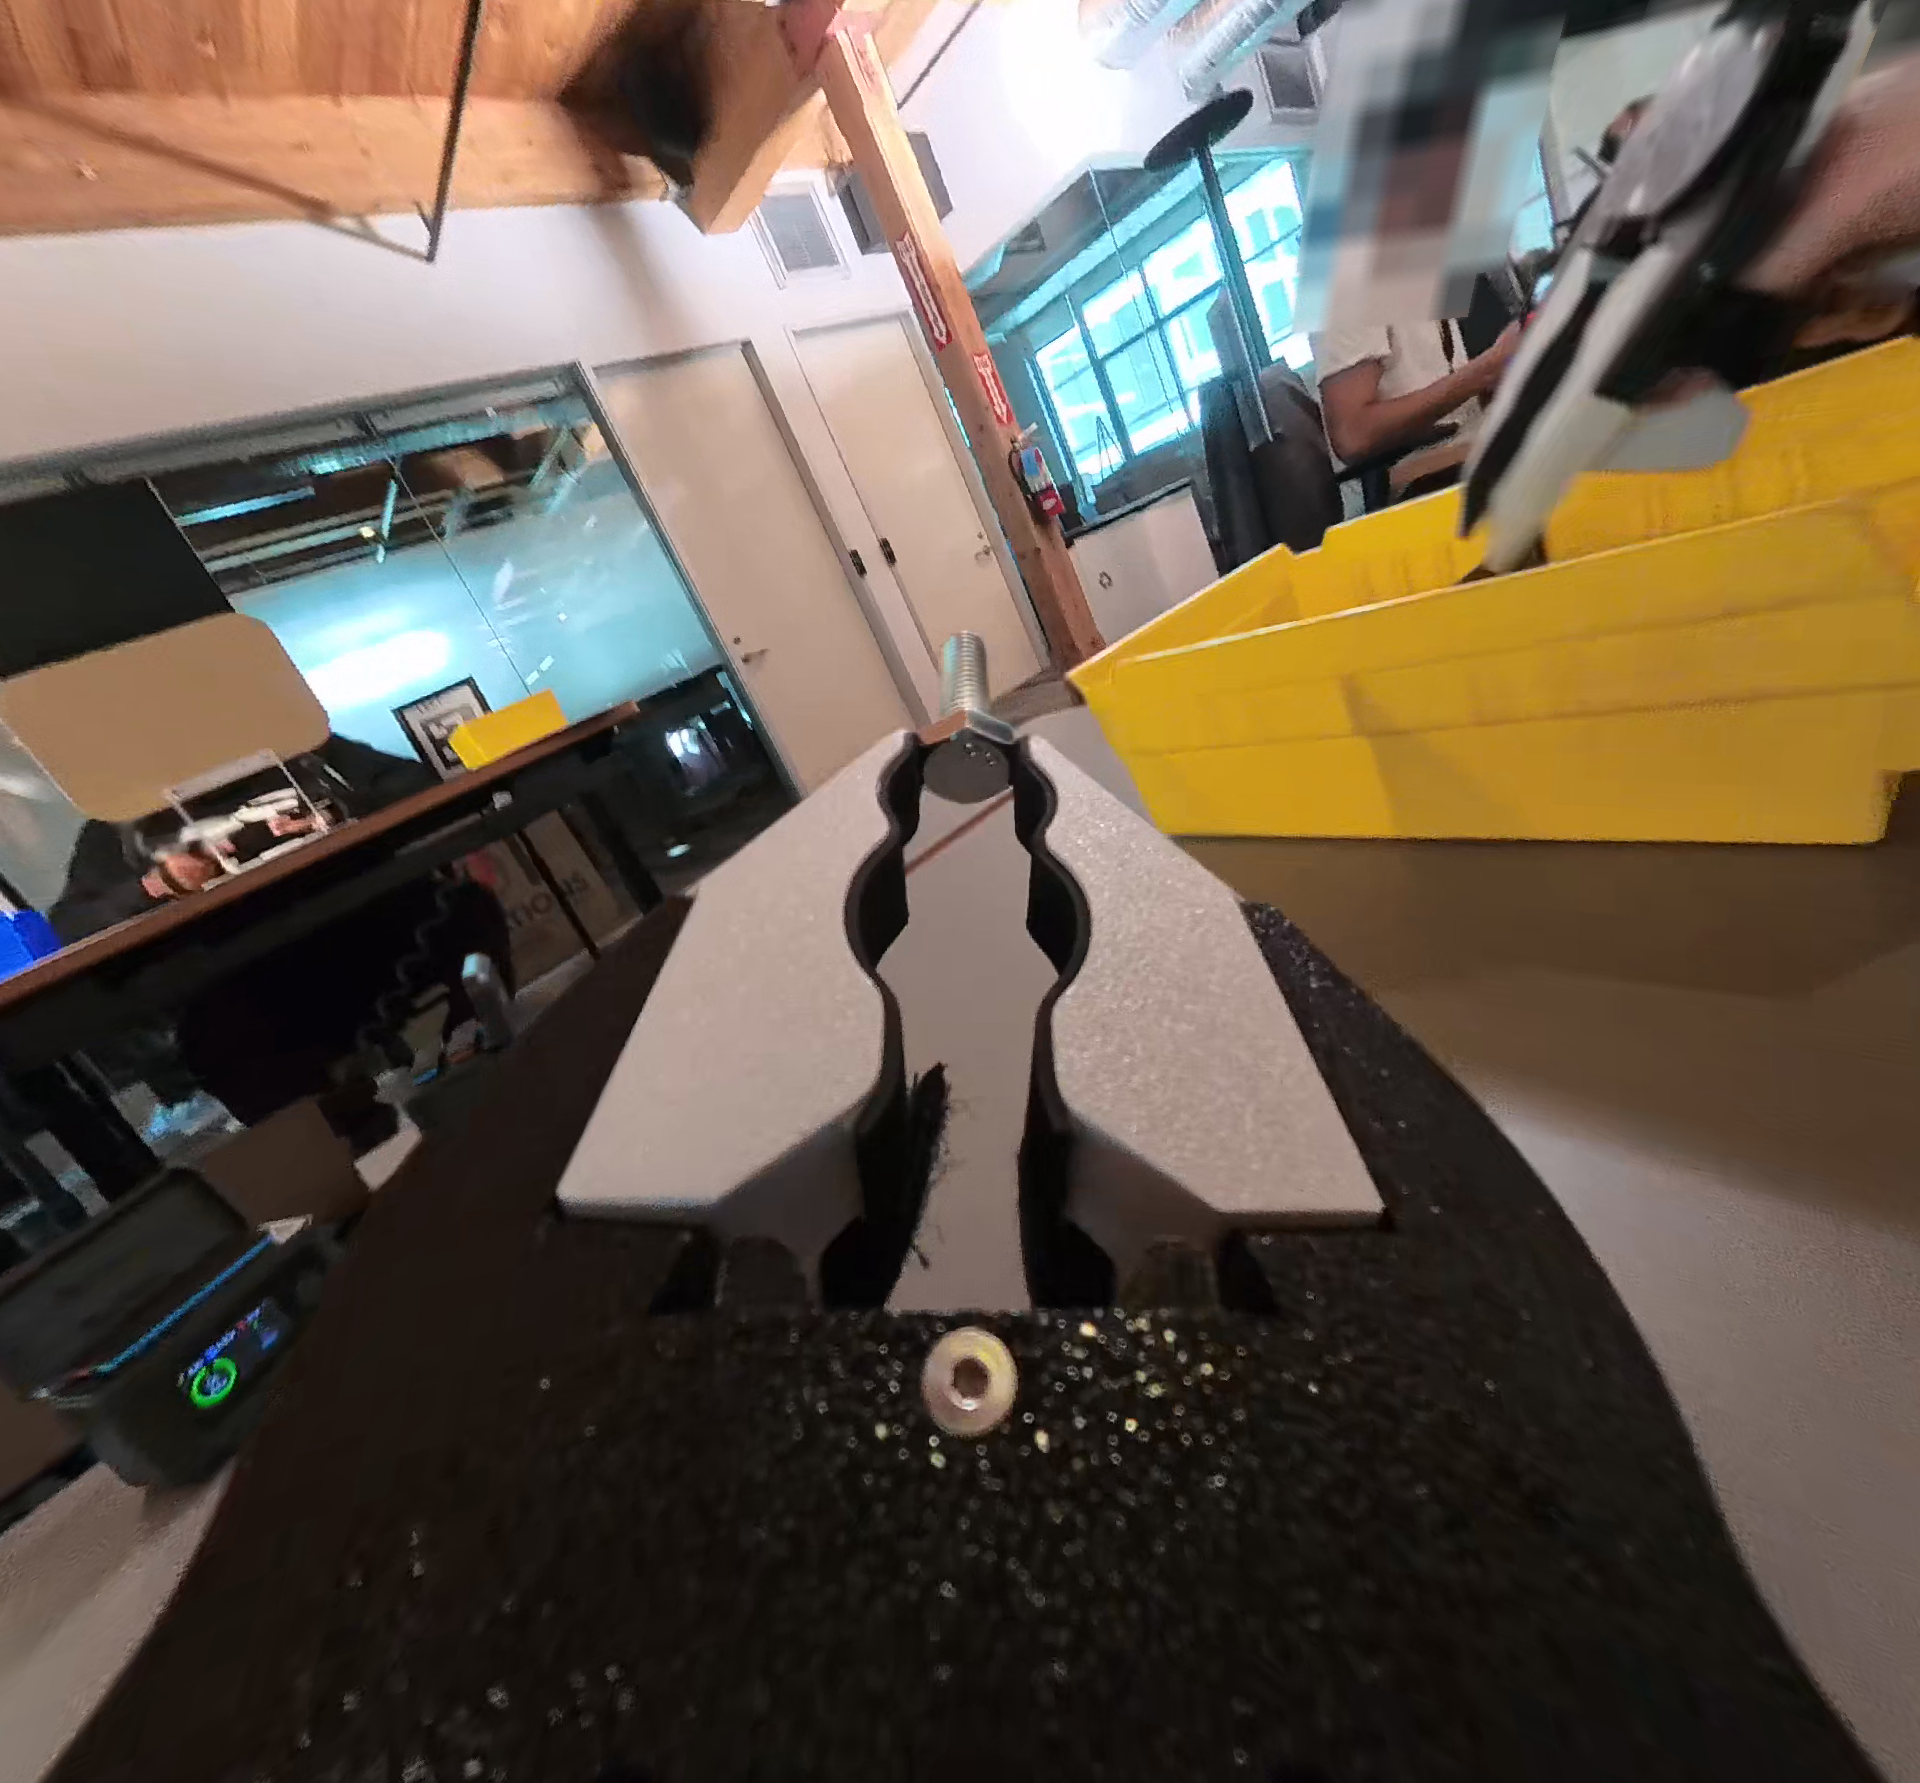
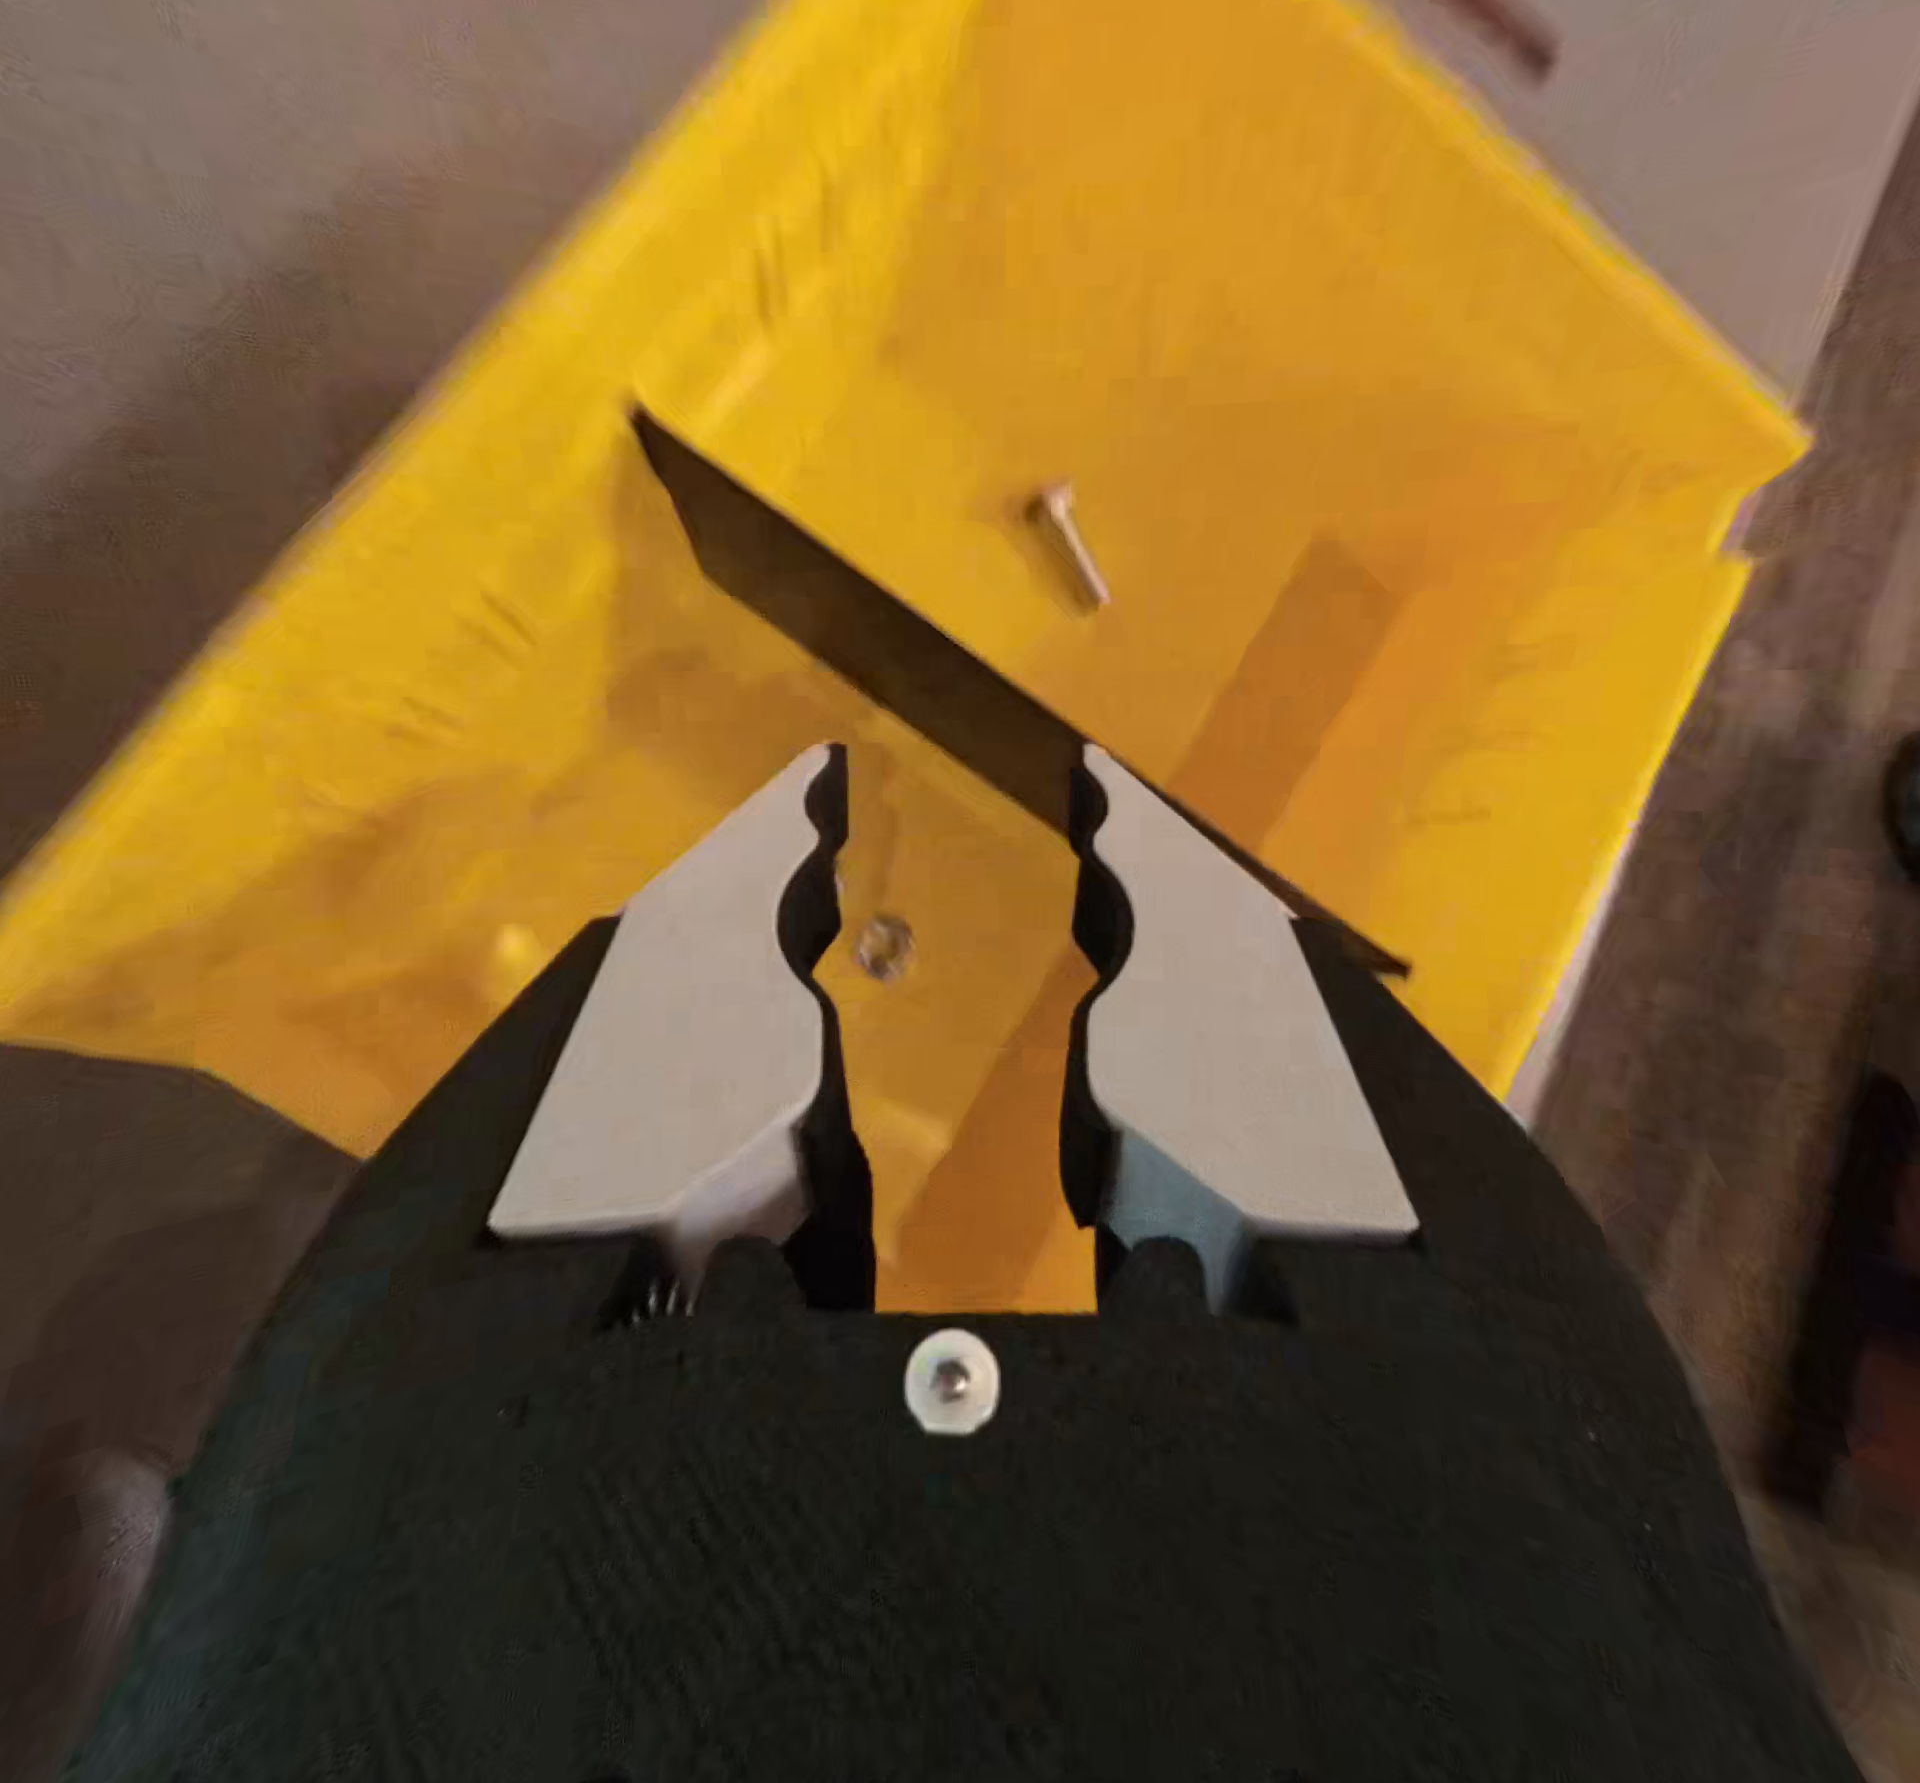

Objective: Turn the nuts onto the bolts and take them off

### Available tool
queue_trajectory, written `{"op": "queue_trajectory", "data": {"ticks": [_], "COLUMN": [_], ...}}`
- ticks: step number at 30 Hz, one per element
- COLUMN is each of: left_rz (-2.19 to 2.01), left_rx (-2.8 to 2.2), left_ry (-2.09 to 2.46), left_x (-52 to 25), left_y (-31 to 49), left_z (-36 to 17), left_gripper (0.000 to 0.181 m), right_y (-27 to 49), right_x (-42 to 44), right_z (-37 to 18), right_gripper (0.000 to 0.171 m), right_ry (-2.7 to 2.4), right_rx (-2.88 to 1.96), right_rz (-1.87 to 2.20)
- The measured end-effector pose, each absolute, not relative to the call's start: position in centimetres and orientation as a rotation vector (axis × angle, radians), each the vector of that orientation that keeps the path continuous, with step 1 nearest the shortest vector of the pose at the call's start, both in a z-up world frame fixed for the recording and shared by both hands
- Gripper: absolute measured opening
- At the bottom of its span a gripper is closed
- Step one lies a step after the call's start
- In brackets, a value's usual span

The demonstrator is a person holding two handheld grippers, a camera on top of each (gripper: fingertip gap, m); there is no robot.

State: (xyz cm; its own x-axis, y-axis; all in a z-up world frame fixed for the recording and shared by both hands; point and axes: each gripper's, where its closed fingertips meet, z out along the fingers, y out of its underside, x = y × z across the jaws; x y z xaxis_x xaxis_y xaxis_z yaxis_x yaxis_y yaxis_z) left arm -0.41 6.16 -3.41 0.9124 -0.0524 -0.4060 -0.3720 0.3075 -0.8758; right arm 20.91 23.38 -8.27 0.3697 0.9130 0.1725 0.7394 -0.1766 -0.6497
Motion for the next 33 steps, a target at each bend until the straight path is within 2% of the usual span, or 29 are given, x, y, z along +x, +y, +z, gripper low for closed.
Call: {"op": "queue_trajectory", "data": {"ticks": [1,4,6,12,14,16,18,21,22,24,27,32,33], "left_rz": [0.222,0.222,0.218,0.212,0.219,0.214,0.180,0.121,0.098,0.055,0.052,0.077,0.083], "left_rx": [-1.226,-1.174,-1.151,-1.118,-1.104,-1.095,-1.070,-1.149,-1.194,-1.252,-1.289,-1.308,-1.310], "left_ry": [0.403,0.465,0.503,0.573,0.586,0.579,0.572,0.481,0.449,0.405,0.398,0.438,0.438], "left_x": [0.3,3.1,4.6,6.6,6.9,6.9,7.1,6.0,5.5,4.6,4.1,4.4,4.3], "left_y": [6.1,6.2,6.0,5.5,5.3,5.1,4.8,5.6,6.1,6.8,7.3,7.6,7.6], "left_z": [-3.1,-2.6,-2.6,-2.8,-2.7,-2.5,-2.2,-2.5,-2.8,-3.5,-4.2,-4.9,-5.0], "left_gripper": [0.015,0.015,0.015,0.015,0.015,0.015,0.016,0.066,0.077,0.082,0.080,0.078,0.079], "right_y": [21.7,13.0,8.9,5.7,5.2,4.6,4.1,7.6,10.5,17.8,26.7,32.0,32.5], "right_x": [18.6,12.1,9.7,6.7,6.4,6.4,6.7,7.8,8.6,11.2,16.4,19.7,19.5], "right_z": [-5.7,0.5,0.6,-1.3,-1.3,-1.1,-0.6,0.3,0.4,-1.2,-6.4,-12.5,-12.9], "right_gripper": [0.035,0.026,0.030,0.031,0.025,0.010,0.008,0.008,0.008,0.008,0.008,0.009,0.014], "right_ry": [-1.356,-1.269,-1.292,-1.241,-1.256,-1.283,-1.340,-1.388,-1.373,-1.376,-1.514,-1.796,-1.780], "right_rx": [-1.875,-1.596,-1.585,-1.649,-1.649,-1.636,-1.610,-1.573,-1.595,-1.721,-2.026,-2.268,-2.286], "right_rz": [0.538,1.248,1.482,1.720,1.750,1.776,1.787,1.503,1.331,0.872,0.284,-0.104,-0.113]}}
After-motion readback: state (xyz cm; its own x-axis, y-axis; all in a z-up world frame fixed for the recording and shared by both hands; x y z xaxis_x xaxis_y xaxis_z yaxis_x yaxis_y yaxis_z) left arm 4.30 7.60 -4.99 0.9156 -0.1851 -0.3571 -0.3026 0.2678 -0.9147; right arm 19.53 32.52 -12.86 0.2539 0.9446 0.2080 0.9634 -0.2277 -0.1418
